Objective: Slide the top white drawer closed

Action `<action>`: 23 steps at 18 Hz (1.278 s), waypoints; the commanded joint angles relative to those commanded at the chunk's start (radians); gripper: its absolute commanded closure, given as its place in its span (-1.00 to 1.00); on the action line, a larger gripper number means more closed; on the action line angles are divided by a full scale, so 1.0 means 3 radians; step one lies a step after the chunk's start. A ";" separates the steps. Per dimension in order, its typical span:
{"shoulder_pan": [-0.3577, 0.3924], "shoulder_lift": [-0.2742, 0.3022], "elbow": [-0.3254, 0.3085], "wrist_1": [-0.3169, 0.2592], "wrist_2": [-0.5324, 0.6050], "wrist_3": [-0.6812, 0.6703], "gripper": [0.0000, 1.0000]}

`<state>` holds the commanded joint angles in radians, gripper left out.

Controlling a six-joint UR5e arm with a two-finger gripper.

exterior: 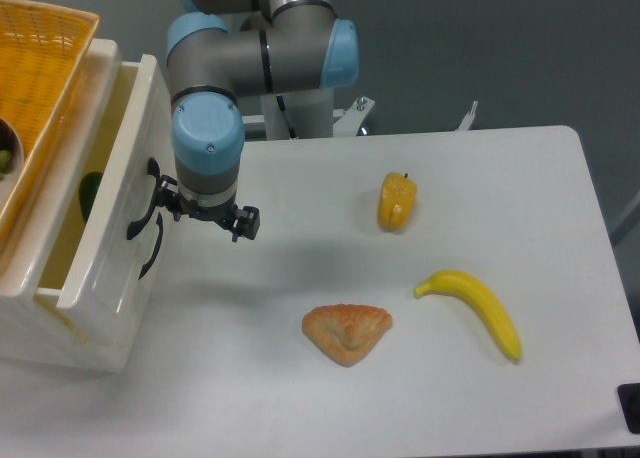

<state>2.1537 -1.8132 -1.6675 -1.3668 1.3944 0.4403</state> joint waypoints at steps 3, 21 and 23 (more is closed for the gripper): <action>-0.0031 0.0015 0.0000 0.0000 0.0000 0.0000 -1.00; -0.0133 0.0026 -0.0015 0.0000 -0.0005 -0.0021 -1.00; -0.0138 0.0026 -0.0015 0.0000 -0.0005 -0.0021 -1.00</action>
<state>2.1123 -1.8055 -1.6720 -1.3668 1.3929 0.4341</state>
